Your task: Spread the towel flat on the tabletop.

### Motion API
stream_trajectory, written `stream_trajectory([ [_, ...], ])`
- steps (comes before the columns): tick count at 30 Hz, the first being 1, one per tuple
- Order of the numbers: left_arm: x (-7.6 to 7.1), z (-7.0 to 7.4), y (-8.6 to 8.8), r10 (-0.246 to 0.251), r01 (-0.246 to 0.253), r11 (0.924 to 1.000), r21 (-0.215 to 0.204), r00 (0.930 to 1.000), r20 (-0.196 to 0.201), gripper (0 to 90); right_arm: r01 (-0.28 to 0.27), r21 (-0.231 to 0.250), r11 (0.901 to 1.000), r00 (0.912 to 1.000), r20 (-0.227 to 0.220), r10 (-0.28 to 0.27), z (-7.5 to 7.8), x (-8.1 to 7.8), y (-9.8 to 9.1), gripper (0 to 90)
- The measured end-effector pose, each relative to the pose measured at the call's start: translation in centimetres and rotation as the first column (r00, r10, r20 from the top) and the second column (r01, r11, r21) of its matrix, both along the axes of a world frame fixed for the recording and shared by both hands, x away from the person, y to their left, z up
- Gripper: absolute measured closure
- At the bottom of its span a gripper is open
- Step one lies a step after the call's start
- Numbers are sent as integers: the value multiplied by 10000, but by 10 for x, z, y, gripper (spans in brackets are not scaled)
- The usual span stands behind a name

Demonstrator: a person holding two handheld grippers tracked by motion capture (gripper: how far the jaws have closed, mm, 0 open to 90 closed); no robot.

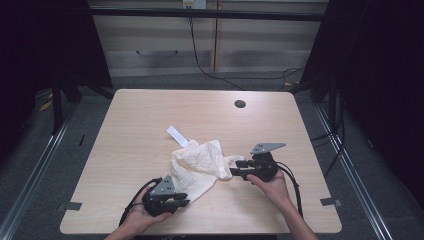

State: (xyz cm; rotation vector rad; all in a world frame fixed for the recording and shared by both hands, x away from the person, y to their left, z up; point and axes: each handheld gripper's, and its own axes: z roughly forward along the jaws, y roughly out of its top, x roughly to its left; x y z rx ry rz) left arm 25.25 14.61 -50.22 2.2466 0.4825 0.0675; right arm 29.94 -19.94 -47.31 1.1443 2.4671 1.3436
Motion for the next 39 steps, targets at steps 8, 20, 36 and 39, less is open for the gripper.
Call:
stream_trajectory([
  [8,6,7,5,87,-110,9980,-623,9993,-377,848,-307,-142,9994,9995,17,307,-2,-1,4,569],
  [20,23,40,20,934,-992,9684,-2288,9950,-364,858,-618,-85,9981,9979,174,620,-1,-3,9,570],
  [36,62,102,42,2449,-2149,8770,-4299,9694,150,858,-767,0,9971,9961,437,766,4,-7,10,569],
  [39,69,105,47,2737,-2393,8693,-4325,9617,180,859,-727,43,9973,9960,515,724,5,-8,10,569],
])
